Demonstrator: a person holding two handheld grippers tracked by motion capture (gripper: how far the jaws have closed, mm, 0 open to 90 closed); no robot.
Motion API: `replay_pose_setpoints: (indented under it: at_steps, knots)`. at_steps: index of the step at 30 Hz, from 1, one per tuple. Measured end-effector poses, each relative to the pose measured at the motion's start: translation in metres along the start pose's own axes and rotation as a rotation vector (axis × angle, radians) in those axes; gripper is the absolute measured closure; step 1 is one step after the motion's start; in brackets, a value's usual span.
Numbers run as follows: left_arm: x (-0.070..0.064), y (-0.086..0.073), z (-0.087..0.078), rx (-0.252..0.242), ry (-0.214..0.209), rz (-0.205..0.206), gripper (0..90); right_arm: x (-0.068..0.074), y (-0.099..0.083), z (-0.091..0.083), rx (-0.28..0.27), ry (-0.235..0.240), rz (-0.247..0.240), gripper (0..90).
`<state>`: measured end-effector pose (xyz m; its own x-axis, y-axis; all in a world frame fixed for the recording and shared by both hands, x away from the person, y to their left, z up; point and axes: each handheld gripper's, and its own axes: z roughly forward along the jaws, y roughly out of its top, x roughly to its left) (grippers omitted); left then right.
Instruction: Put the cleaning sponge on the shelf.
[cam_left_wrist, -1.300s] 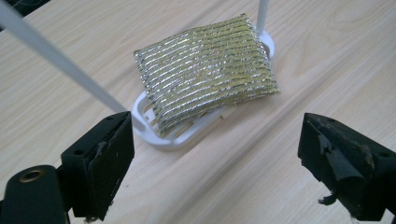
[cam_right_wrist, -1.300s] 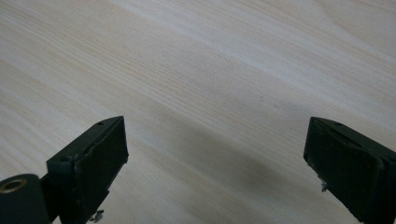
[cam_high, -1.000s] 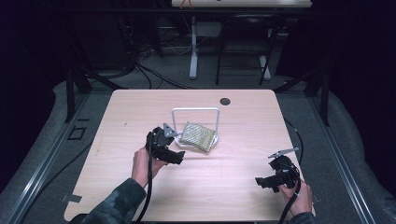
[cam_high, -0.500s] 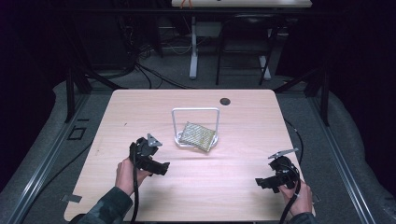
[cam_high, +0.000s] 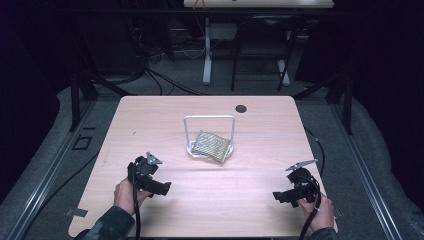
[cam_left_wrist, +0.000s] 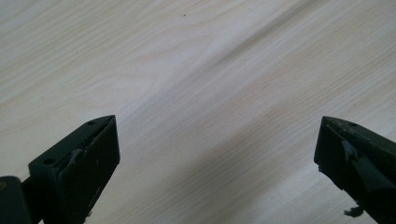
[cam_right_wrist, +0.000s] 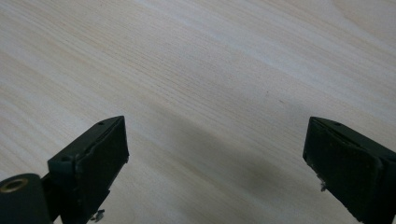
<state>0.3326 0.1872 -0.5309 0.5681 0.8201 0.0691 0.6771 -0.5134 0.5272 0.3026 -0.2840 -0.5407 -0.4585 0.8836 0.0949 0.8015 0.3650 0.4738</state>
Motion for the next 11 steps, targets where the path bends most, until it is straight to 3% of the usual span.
replay_pose_setpoints:
  at_steps: [11]
  knots:
    - [0.0032, 0.0025, 0.0077, 0.015, -0.024, 0.010, 0.0, -0.0030, 0.0018, 0.0016, 0.008, -0.001, -0.016, 6.5]
